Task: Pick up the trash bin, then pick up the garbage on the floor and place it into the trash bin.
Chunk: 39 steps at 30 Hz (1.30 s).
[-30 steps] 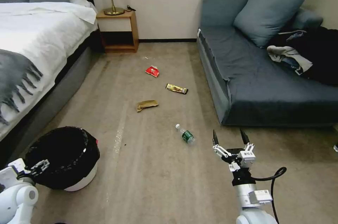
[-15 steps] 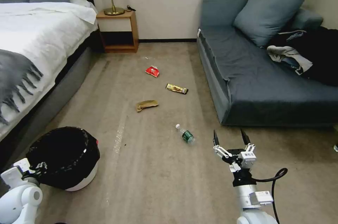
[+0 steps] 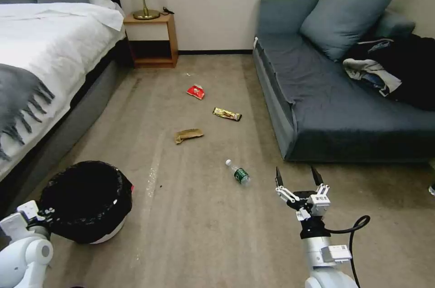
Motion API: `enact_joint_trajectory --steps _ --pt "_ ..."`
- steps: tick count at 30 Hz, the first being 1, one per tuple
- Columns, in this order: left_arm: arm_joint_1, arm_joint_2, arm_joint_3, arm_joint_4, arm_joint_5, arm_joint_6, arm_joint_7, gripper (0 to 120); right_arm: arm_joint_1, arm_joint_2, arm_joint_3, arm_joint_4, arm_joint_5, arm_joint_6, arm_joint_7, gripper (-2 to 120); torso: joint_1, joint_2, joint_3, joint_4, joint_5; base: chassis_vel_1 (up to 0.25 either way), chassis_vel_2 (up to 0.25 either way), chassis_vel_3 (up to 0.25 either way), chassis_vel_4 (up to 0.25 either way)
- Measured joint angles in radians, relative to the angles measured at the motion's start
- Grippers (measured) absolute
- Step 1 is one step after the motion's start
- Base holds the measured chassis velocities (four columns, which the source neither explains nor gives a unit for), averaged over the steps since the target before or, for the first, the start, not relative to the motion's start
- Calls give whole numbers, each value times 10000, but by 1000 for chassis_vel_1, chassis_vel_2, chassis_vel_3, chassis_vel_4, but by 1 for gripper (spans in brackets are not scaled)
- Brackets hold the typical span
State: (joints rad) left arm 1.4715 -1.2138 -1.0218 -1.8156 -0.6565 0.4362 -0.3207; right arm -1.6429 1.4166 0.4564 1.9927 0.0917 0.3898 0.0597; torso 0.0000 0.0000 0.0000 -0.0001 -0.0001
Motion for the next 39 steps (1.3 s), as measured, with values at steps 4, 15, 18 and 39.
enact_joint_trajectory --steps 4,15,18,39 --pt "273 -139 58 -860 162 -1057 630 6 157 -222 -118 -26 674 51 -587 100 0 0 0 4 3 0 0 0 0" --pt "609 -287 189 -1998 738 -2201 2150 6 607 -561 -527 -396 891 822 -708 100 0 0 0 1 3 0 0 0 0" --pt "542 -285 155 -2139 1292 -1722 1638 6 626 -516 -521 -407 814 869 -651 100 0 0 0 0 3 0 0 0 0" --pt "576 -400 34 -1770 2332 -1366 641 5 612 -394 -605 -479 679 1075 -778 100 0 -1 0 1 1 0 0 0 0"
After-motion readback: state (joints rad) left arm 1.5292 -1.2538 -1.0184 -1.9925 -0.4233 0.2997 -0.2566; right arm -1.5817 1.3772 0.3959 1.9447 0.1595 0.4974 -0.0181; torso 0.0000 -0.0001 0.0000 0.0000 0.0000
